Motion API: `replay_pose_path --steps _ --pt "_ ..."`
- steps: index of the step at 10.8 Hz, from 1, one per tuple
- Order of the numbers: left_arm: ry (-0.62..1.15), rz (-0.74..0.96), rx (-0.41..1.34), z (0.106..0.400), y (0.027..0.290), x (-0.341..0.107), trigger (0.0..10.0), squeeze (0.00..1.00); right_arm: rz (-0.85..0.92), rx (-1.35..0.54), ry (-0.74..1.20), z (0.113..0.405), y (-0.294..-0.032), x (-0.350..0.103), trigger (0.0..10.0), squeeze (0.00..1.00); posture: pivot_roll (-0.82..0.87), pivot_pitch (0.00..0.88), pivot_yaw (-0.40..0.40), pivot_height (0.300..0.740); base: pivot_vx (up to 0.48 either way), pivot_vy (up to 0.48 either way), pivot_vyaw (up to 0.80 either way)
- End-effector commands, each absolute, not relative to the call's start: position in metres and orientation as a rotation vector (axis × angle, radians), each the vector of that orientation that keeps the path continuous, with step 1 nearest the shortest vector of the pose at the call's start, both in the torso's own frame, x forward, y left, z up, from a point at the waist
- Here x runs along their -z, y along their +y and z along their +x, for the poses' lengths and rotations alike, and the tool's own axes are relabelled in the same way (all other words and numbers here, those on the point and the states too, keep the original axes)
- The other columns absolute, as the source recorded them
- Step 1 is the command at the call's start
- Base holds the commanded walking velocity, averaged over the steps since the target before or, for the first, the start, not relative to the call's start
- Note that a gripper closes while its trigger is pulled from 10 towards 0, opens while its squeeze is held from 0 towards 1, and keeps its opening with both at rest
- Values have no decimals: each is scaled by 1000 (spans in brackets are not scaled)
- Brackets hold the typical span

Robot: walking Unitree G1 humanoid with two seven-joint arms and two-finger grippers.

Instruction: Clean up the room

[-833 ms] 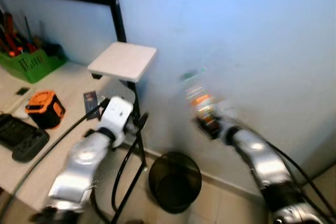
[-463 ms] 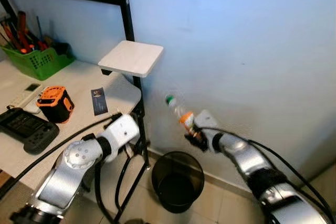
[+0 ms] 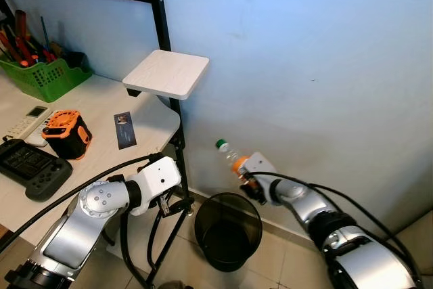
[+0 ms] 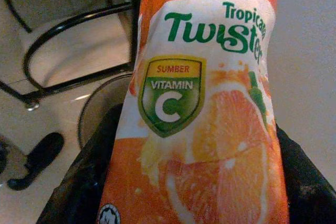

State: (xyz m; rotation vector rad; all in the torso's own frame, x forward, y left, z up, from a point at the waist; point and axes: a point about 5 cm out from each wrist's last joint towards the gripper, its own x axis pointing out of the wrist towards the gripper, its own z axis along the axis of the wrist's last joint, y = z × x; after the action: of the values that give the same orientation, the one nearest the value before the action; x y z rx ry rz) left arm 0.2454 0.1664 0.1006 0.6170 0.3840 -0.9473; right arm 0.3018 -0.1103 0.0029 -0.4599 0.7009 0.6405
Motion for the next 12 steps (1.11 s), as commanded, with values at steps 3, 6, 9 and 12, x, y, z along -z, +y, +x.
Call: replay_pose_path --steps 3,6,9,12 --pt "385 628 968 248 167 -105 10000 729 -446 -678 700 304 -106 -5 10000 894 38 3 28 740 0 0 0" --pt "390 627 970 247 167 -104 10000 725 -452 -693 708 302 -105 -3 10000 1000 38 0 25 740 0 0 0" --pt "394 624 967 245 167 -103 10000 729 -445 -728 705 300 -101 -3 10000 1000 40 0 22 740 0 0 0" --pt "417 545 842 245 169 -97 10000 729 -249 -630 617 304 -113 -10 10000 1000 35 0 17 740 0 0 0"
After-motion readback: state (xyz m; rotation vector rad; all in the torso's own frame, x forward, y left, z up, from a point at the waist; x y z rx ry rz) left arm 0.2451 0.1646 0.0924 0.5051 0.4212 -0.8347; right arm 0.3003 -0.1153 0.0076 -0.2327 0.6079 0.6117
